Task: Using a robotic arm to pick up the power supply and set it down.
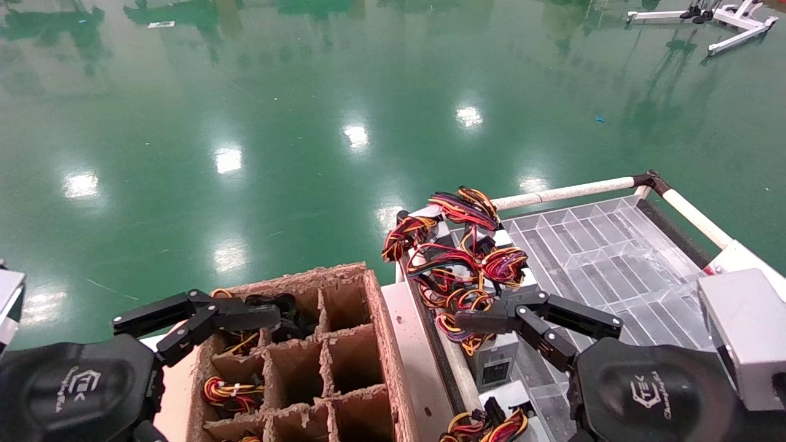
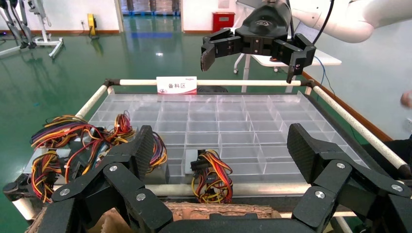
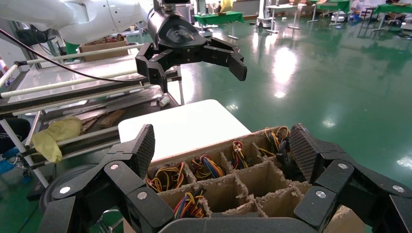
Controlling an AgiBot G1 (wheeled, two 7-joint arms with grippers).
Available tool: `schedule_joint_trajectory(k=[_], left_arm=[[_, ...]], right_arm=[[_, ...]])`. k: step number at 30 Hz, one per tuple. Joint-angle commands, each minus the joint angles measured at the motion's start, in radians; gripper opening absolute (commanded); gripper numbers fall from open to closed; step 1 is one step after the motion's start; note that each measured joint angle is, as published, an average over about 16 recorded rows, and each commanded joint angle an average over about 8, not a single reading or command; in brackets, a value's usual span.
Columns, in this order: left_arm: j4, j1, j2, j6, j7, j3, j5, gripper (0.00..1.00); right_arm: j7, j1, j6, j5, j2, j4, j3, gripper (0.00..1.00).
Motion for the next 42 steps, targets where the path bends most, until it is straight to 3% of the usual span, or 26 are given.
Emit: schedule_joint_trajectory(k=[1,7,9,15,17,25,31,42], left_arm=[[0.000,0.000,0.000,0.000,0.000,0.000,0.000,1.00],[0.000,0.000,0.000,0.000,0.000,0.000,0.000,1.00],[0.000,0.000,0.000,0.000,0.000,0.000,0.000,0.92],[0.000,0.000,0.000,0.000,0.000,0.000,0.000,0.17],[0.000,0.000,0.000,0.000,0.000,0.000,0.000,0.00],[0.000,0.000,0.000,0.000,0.000,0.000,0.000,0.00],[0.000,0.000,0.000,0.000,0.000,0.000,0.000,0.00],[0.000,0.000,0.000,0.000,0.000,0.000,0.000,0.00]], right_arm=[[0.000,0.000,0.000,0.000,0.000,0.000,0.000,1.00],[0.000,0.000,0.000,0.000,0.000,0.000,0.000,1.00],[0.000,0.000,0.000,0.000,0.000,0.000,0.000,1.00],[0.000,0.000,0.000,0.000,0.000,0.000,0.000,1.00],[0.000,-0.001,0.000,-0.001,0.000,0.000,0.000,1.00],[0.000,-0.013,0.012,-0.041,-0.013,-0.012,-0.024,1.00],[0.022,-0.016,0.039,-0.146,-0.047,-0.013,-0.086,1.00],[0.040,0.014,0.060,-0.284,-0.193,-0.085,-0.198,1.00]])
